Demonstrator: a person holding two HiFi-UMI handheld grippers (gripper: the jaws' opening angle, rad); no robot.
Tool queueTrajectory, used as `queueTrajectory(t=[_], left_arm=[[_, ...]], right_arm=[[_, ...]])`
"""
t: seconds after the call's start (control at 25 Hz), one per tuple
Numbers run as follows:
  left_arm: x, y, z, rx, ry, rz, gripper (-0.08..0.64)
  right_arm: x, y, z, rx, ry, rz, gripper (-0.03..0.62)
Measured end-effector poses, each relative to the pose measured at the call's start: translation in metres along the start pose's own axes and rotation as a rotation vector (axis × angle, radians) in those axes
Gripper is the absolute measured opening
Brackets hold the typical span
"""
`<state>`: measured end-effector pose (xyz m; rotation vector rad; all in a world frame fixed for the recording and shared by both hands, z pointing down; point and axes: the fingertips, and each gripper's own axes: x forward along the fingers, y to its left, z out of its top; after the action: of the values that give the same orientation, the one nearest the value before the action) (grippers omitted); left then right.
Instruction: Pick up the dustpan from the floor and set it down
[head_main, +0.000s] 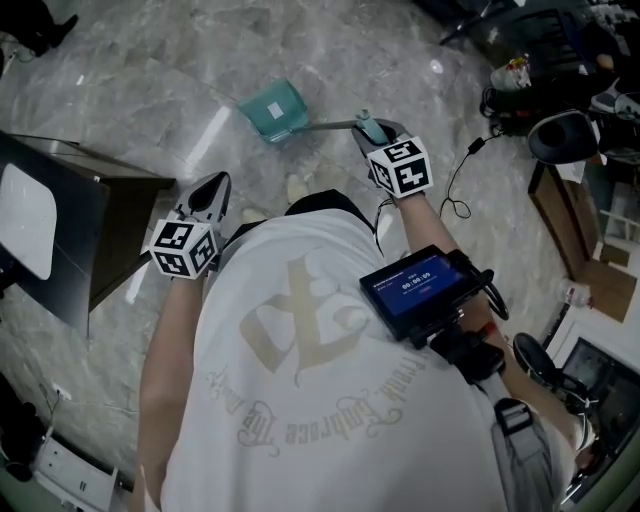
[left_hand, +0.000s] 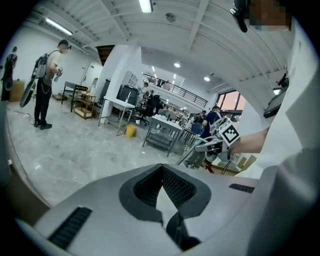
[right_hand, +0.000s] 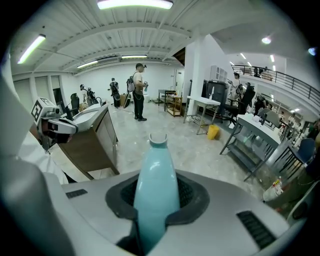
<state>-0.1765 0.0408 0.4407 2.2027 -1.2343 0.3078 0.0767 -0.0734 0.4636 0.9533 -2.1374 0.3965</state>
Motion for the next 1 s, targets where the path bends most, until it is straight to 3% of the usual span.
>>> queueTrajectory(t=[0.2,0.48,1.0], left_arm=[[0.002,0.004,0.001,0.034,0.001,0.015,0.011],[0.001,0.01,0.001,-0.039,-0.037,0.017,0.011],[0.004,0.015,0.003,-0.047,-0.034,0.008,0.011]], right_arm=[[-0.003,-0.004,0.005,-0.001,-0.005,-0.015,0.091],[-0.003,-0.004,0.006,0.004,-0.009,-0.021,0.091],[-0.004,-0.001,0.012,0.001,-0.008,-0.02,0.091]])
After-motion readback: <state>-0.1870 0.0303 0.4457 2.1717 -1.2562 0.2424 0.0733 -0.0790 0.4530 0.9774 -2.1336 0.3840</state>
